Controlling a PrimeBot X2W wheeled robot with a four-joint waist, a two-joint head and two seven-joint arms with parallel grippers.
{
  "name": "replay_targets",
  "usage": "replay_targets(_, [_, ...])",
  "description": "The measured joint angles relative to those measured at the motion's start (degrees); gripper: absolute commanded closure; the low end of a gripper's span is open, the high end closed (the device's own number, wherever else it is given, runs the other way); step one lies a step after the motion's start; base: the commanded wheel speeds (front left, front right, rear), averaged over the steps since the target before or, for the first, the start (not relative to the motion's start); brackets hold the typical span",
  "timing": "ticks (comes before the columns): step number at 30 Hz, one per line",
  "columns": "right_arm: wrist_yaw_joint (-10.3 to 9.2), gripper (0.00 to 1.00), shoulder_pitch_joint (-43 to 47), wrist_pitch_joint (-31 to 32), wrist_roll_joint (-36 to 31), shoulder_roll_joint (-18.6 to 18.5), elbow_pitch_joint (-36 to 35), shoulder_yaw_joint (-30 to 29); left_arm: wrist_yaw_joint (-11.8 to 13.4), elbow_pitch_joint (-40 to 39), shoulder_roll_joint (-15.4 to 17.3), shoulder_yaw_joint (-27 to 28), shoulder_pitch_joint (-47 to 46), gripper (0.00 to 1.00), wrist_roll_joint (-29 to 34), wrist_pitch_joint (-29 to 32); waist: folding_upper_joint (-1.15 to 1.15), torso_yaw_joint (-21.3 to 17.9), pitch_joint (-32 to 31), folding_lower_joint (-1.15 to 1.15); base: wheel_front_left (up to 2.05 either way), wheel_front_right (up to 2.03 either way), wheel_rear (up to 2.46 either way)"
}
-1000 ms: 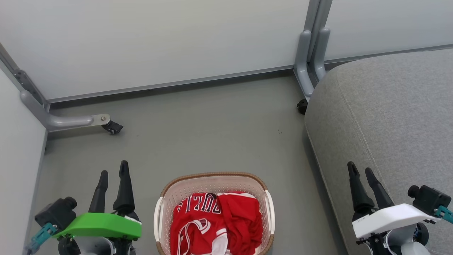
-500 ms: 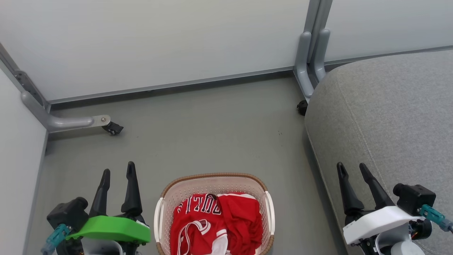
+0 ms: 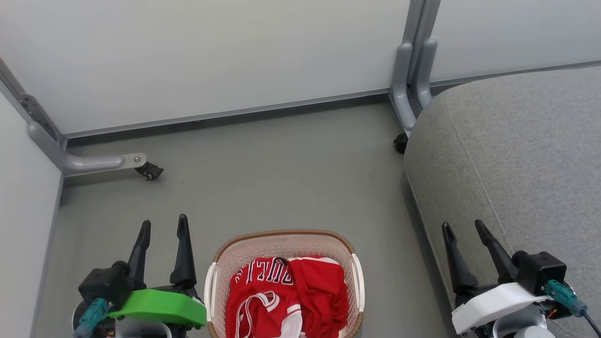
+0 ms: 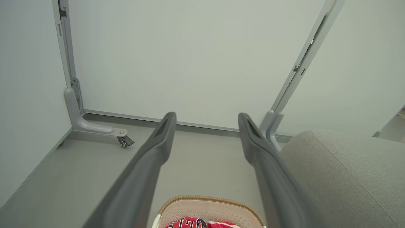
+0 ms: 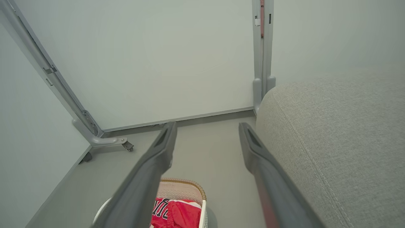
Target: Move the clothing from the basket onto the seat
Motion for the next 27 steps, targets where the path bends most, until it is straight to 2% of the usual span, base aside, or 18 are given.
replay_targets(27, [0.0,0.0,2.18,-3.33,-13.41,-0.05,-1.46,-0.11,-0.41,0.36,0.13,-2.72,1.68,0.0,11.81,-3.36,0.0,0.64,-0.66,0.0,0.0,0.0,0.0])
